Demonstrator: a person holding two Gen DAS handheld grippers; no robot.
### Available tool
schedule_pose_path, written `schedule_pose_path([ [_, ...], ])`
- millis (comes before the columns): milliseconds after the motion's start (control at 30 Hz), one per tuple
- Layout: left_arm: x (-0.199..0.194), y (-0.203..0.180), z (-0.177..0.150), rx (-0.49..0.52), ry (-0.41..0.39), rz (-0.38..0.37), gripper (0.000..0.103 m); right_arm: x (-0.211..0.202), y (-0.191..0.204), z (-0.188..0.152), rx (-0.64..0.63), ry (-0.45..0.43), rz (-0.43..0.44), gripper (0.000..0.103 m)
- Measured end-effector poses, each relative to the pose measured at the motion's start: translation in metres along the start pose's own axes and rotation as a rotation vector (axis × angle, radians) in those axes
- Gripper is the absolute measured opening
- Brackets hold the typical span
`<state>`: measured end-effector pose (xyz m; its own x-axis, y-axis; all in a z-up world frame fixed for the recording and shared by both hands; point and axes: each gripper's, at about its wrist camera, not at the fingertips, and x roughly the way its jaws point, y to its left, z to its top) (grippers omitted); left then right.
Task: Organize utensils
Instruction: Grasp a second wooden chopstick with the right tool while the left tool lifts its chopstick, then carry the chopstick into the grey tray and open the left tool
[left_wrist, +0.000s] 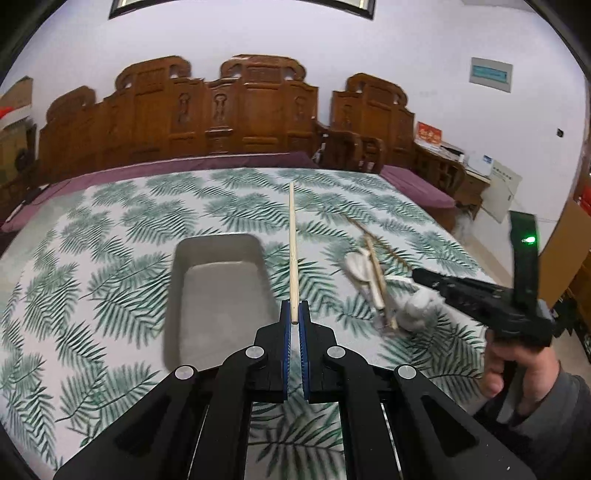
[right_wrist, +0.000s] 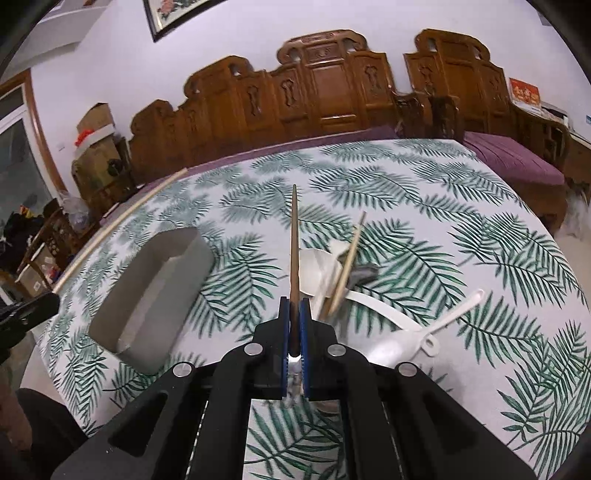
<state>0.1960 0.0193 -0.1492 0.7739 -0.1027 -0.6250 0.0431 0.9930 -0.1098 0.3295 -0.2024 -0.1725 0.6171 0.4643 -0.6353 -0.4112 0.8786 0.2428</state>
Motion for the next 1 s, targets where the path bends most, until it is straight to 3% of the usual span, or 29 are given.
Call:
schedule_pose_path([
  [600,0.037,0.048,-0.018,-0.059,0.135,0.131,0.003,0.012,0.029,-0.007,-0.081,0.046,0.055,0.006],
  [1000,0.051,0.057,-0.014,-0.071,0.152,0.203,0.005,0.004,0.044,-0.009,-0.11,0.045,0.084,0.006],
])
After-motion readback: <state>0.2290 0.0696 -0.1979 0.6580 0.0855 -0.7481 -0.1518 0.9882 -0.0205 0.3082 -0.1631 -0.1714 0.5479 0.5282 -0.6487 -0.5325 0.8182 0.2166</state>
